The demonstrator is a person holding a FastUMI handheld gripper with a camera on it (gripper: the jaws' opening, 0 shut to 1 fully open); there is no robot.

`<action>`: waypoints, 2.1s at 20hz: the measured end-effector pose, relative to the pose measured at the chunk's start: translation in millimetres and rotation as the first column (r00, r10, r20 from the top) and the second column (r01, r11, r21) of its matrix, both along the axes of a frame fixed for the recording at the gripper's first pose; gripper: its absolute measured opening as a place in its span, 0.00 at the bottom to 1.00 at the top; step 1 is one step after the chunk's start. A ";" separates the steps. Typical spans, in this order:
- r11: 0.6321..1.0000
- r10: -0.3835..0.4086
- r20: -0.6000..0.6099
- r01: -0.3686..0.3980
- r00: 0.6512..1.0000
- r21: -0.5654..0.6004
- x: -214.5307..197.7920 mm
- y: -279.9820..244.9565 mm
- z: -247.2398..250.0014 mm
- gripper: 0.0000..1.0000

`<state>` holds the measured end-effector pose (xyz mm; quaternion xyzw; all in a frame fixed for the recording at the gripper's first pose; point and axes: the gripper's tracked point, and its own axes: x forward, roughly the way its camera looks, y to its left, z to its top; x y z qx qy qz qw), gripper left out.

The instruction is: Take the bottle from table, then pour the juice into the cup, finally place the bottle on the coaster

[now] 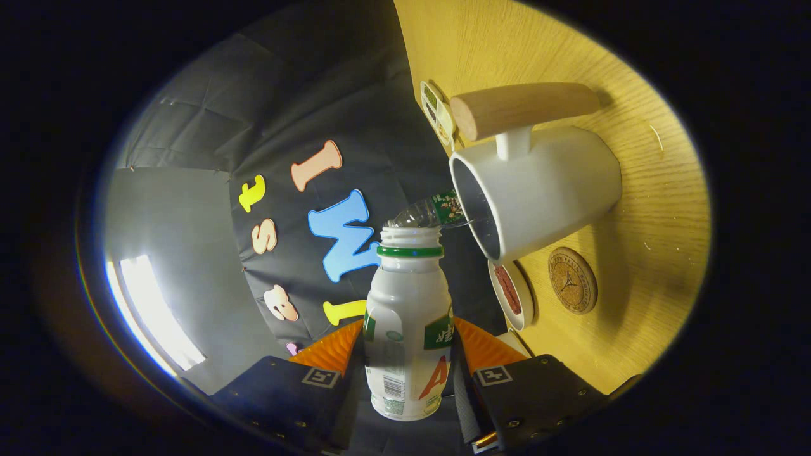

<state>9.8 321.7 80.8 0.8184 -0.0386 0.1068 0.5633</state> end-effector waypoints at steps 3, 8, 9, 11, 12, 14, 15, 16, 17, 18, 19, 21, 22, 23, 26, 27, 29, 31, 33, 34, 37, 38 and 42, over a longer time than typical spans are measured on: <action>1.000 0.003 -0.001 -0.003 1.000 0.000 -0.1 0.0 0.2 0.63; 1.000 0.005 -0.001 -0.005 1.000 -0.002 -0.5 1.5 0.5 0.63; 1.000 0.004 -0.001 -0.004 1.000 -0.004 0.0 1.0 0.6 0.63; 1.000 0.002 -0.002 -0.002 1.000 -0.002 0.0 0.4 0.1 0.63; 1.000 0.001 -0.003 -0.001 1.000 -0.001 0.4 -0.5 -0.8 0.63; 1.000 0.001 -0.004 -0.001 1.000 -0.001 0.0 -0.6 -1.3 0.63; 1.000 0.001 -0.005 -0.001 1.000 -0.002 -0.1 -0.4 -1.6 0.63; 1.000 0.001 -0.006 -0.001 1.000 -0.002 0.7 -0.4 -1.7 0.63; 1.000 0.001 -0.006 -0.002 1.000 -0.002 0.9 0.3 -1.0 0.63; 1.000 0.002 -0.005 -0.002 1.000 -0.003 0.9 0.6 -1.1 0.63; 1.000 0.003 -0.005 -0.003 1.000 -0.007 0.6 0.6 -1.2 0.63; 1.000 0.001 -0.009 -0.001 1.000 -0.025 1.5 0.9 -3.0 0.63; 0.999 0.000 -0.011 -0.001 1.000 -0.036 2.1 0.6 -4.6 0.63; 0.999 -0.002 -0.014 0.001 1.000 -0.043 2.5 -0.2 -4.6 0.63; 0.997 -0.002 -0.025 0.000 1.000 -0.071 4.1 0.4 -7.8 0.63; 0.996 -0.003 -0.033 0.000 0.999 -0.090 4.1 0.8 -9.7 0.63; 0.992 -0.003 -0.043 -0.002 0.999 -0.123 3.8 0.4 -13.3 0.63; 0.989 -0.002 -0.051 -0.005 0.999 -0.149 4.5 2.7 -15.1 0.63; 0.982 -0.007 -0.055 -0.003 0.998 -0.189 4.5 4.2 -16.2 0.63; 0.976 -0.011 -0.053 0.000 0.999 -0.216 4.4 4.5 -16.1 0.63; 0.940 -0.038 -0.071 0.012 0.997 -0.342 3.7 3.8 -19.2 0.63; 0.920 -0.052 -0.076 0.018 0.996 -0.392 3.1 1.2 -19.9 0.63; 0.830 -0.101 -0.071 0.044 0.992 -0.556 0.6 -4.0 -16.6 0.63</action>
